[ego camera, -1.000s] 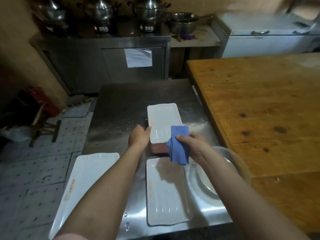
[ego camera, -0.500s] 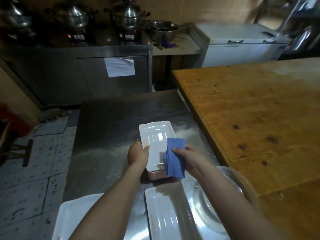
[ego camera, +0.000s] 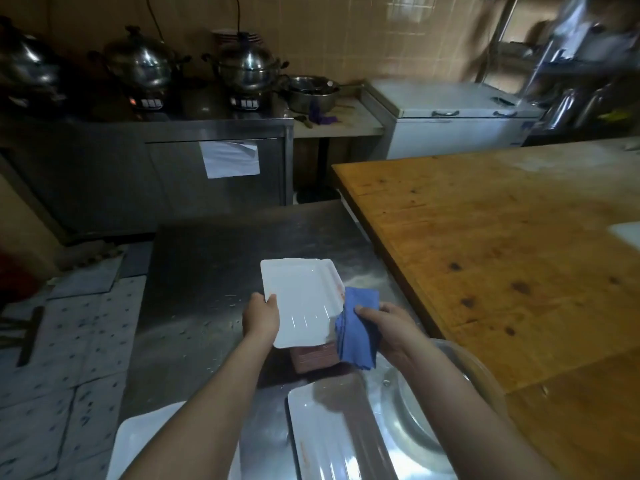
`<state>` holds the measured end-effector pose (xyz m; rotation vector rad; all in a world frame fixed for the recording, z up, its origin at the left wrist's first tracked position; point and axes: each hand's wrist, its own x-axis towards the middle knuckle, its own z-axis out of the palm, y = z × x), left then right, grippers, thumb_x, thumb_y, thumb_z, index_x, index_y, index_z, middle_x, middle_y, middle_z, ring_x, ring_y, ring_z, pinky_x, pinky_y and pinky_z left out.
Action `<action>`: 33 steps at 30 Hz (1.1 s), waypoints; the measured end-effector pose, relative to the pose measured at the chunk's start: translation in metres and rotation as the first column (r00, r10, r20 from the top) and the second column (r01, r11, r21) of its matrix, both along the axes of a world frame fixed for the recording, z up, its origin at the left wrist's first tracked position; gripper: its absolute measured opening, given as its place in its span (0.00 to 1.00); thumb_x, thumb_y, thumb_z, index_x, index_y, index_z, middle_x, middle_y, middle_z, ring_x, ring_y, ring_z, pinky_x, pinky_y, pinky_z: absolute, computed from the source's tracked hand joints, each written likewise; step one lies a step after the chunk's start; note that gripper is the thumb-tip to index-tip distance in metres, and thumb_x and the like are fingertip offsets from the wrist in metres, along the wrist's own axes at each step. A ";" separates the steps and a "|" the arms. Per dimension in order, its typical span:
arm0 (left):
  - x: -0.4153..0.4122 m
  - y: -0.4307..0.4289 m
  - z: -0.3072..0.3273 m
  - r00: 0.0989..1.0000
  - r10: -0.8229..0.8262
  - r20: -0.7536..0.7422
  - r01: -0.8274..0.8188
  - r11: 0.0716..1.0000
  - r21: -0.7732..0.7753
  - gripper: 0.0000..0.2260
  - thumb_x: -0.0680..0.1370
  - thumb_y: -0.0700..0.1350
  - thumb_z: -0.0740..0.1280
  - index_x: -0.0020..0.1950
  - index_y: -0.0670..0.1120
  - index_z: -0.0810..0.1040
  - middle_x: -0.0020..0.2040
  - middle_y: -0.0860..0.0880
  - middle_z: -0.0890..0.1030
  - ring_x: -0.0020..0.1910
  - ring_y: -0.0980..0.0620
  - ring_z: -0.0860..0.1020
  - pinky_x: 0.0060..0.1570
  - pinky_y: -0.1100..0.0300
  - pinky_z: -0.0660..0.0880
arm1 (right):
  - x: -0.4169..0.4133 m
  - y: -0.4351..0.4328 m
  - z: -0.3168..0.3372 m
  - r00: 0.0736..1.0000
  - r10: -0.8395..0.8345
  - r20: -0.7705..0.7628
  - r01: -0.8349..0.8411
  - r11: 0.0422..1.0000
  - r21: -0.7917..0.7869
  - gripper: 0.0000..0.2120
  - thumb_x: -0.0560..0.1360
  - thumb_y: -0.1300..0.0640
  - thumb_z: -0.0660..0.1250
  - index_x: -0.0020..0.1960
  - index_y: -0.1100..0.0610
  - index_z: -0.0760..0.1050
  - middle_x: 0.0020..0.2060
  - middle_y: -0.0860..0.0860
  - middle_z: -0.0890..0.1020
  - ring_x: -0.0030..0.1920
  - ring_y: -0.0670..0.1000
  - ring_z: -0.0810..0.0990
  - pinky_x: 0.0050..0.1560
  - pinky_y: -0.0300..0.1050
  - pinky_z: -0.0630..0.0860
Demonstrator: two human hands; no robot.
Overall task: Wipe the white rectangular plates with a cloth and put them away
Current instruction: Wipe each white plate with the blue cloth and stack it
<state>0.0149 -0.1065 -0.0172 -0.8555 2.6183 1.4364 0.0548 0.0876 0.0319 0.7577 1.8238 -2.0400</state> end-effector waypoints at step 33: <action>0.185 0.119 0.098 0.964 0.238 -0.120 -0.038 0.570 0.821 0.15 0.81 0.55 0.54 0.54 0.48 0.76 0.35 0.47 0.84 0.30 0.49 0.83 0.26 0.60 0.77 | 0.121 0.039 0.060 0.664 0.606 -0.438 -0.085 0.644 0.761 0.09 0.71 0.55 0.70 0.47 0.49 0.71 0.43 0.45 0.77 0.41 0.44 0.76 0.35 0.34 0.67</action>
